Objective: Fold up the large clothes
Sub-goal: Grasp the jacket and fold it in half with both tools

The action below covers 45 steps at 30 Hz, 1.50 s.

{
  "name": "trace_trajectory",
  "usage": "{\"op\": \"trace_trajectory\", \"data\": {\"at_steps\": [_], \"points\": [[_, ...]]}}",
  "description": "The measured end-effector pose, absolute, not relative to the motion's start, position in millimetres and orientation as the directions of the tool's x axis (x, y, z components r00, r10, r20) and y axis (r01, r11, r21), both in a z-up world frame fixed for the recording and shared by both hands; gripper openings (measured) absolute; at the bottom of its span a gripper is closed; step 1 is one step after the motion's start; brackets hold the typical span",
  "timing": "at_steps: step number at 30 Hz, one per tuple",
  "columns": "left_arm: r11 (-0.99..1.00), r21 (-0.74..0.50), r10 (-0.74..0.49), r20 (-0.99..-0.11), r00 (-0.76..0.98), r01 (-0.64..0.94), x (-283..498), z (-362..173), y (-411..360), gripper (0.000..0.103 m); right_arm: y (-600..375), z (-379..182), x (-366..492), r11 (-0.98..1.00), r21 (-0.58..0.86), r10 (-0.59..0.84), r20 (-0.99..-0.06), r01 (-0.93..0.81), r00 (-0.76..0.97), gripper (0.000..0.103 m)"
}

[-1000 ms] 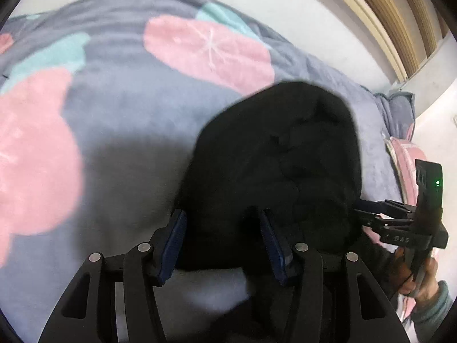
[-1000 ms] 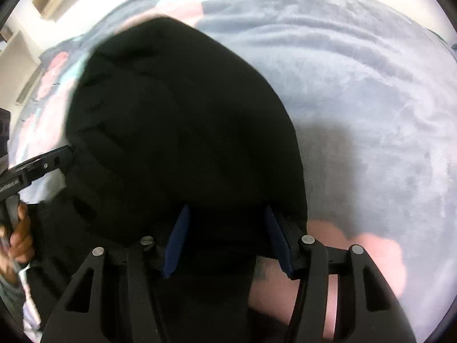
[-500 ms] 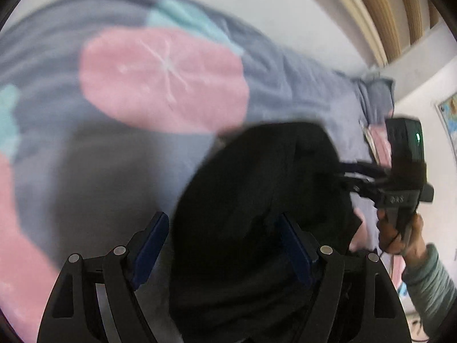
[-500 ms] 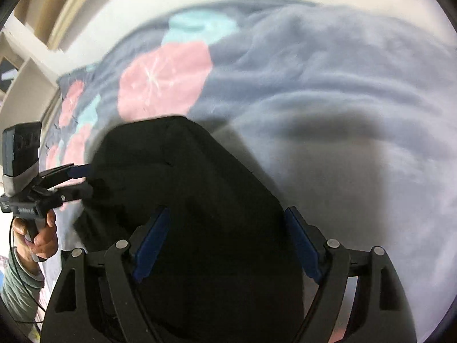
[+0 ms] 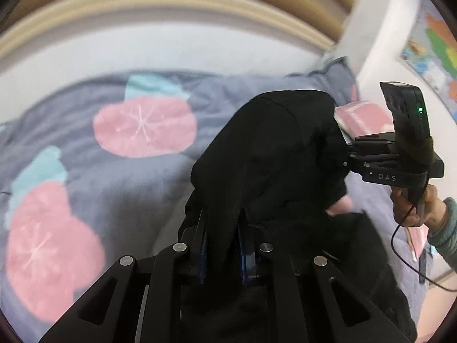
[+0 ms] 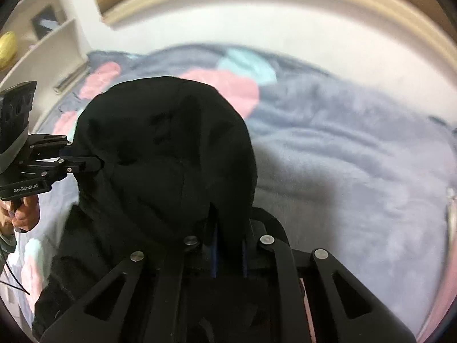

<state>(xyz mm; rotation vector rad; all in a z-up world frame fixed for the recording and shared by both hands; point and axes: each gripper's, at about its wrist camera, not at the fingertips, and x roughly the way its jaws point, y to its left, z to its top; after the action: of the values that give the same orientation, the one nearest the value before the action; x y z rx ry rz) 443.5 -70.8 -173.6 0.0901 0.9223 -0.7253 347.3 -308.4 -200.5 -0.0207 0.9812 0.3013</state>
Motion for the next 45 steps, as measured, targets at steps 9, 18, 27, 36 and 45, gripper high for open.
{"op": "trace_trajectory", "data": {"at_steps": [9,18,27,36,45], "points": [[0.772,-0.171,-0.518,-0.728,0.450,0.612,277.8,-118.9,-51.4,0.017,-286.3,-127.2,148.9,0.961,0.032,0.201,-0.762,-0.275,0.615,0.014],[0.820,-0.280,-0.416,-0.891,0.184,0.499,141.2,-233.5,-28.8,0.020,-282.2,-236.5,16.9,0.979,0.167,0.199,-0.917,-0.121,0.345,0.029],[0.856,-0.331,-0.444,-0.865,0.235,0.397,136.2,-180.9,20.8,0.020,-327.9,-180.1,18.6,0.945,0.327,0.290,-0.860,0.017,0.419,0.041],[0.725,-0.576,-0.681,-0.682,0.267,0.377,238.0,-129.8,-36.3,0.056,-266.1,-161.6,124.1,0.946,0.323,0.273,-0.846,0.032,0.458,0.069],[0.813,-0.523,-0.525,-0.848,-0.065,0.257,243.2,-310.7,-70.0,0.049,-256.0,-345.3,95.5,0.965,0.250,0.233,-0.954,0.073,0.189,0.070]]}}
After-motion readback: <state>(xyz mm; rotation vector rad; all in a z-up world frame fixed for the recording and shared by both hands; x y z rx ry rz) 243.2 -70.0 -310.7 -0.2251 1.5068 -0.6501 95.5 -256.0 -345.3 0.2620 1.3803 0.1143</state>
